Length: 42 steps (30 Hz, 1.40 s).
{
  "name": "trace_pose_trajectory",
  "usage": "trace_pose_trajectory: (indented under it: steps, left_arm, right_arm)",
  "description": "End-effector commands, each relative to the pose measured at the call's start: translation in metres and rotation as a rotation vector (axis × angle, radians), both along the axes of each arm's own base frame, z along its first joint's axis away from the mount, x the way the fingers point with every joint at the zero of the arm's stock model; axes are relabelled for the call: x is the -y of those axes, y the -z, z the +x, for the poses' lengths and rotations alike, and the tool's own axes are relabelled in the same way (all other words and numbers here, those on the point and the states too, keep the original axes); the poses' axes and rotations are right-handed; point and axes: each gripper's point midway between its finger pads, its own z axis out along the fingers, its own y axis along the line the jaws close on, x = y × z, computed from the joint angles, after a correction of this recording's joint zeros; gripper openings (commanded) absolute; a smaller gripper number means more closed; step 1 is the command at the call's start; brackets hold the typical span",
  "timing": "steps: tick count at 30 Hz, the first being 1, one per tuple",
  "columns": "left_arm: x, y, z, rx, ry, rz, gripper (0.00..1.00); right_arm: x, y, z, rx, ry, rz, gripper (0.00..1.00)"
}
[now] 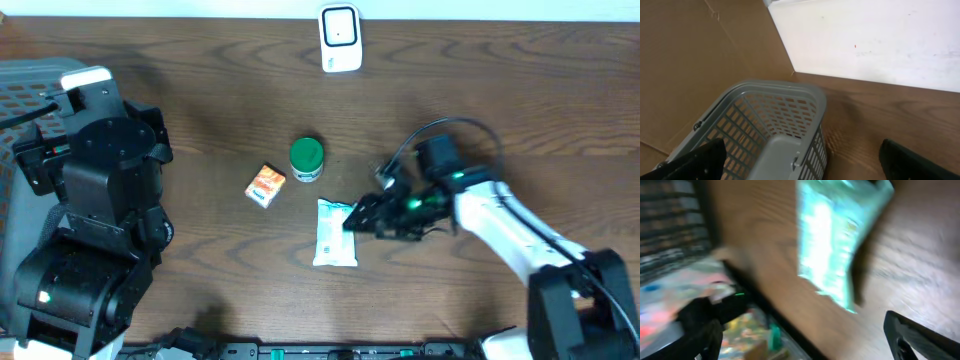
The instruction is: Scan the item barcode
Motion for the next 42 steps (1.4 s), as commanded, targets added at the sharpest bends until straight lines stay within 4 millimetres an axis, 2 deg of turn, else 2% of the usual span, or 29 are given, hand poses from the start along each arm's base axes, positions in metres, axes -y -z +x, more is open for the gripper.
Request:
trace_pose_trajectory:
  steps: [1, 3, 6, 12, 15, 19, 20, 22, 27, 31, 33, 36, 38, 42]
  left_arm:
    - [-0.002, -0.002, -0.001, 0.012, -0.011, -0.01, 0.98]
    - [-0.002, -0.002, -0.001, 0.012, -0.011, -0.011, 0.98]
    - [-0.002, -0.002, -0.001, 0.012, -0.011, -0.01, 0.98]
    - [-0.002, -0.002, -0.001, 0.012, -0.011, -0.01, 0.98]
    - [-0.002, -0.002, -0.001, 0.012, -0.011, -0.01, 0.98]
    - [-0.002, -0.002, -0.001, 0.012, -0.011, -0.011, 0.98]
    - [-0.002, -0.002, -0.001, 0.012, -0.011, -0.01, 0.98]
    - [-0.002, -0.002, -0.001, 0.012, -0.011, -0.01, 0.98]
    - [-0.002, -0.002, -0.001, 0.012, -0.011, -0.011, 0.98]
    - [-0.002, -0.002, -0.001, 0.012, -0.011, -0.011, 0.98]
    - [-0.002, -0.002, -0.001, 0.012, -0.011, -0.01, 0.98]
    - [-0.002, -0.002, -0.001, 0.012, -0.011, -0.01, 0.98]
    - [-0.002, -0.002, -0.001, 0.012, -0.011, -0.01, 0.98]
    - [-0.002, -0.002, -0.001, 0.012, -0.011, -0.01, 0.98]
  right_arm:
    - [0.006, 0.052, -0.003, -0.011, 0.069, -0.316, 0.99]
    - [-0.008, 0.063, 0.002, 0.04, 0.055, -0.341, 0.99]
    - [-0.022, 0.08, -0.005, 0.002, 0.061, -0.358, 0.99]
    - [-0.028, 0.117, -0.01, -0.055, 0.073, -0.42, 0.99]
    - [-0.025, 0.125, -0.01, -0.103, 0.08, -0.424, 0.78]
    - [-0.017, 0.128, -0.006, -0.129, 0.113, -0.433, 0.34]
    - [-0.017, 0.128, -0.005, -0.126, 0.114, -0.431, 0.26]
    - [-0.018, 0.128, -0.004, -0.121, 0.114, -0.428, 0.02]
    - [-0.028, 0.124, -0.001, -0.078, 0.062, -0.368, 0.01]
    - [-0.041, 0.113, 0.003, -0.035, 0.005, -0.268, 0.01]
    - [-0.049, 0.099, 0.002, -0.027, -0.036, -0.179, 0.01]
    - [-0.06, 0.063, 0.004, 0.012, -0.119, 0.028, 0.01]
    - [-0.058, 0.044, 0.009, 0.049, -0.141, 0.12, 0.01]
    - [-0.049, 0.024, 0.019, 0.068, -0.138, 0.246, 0.01]
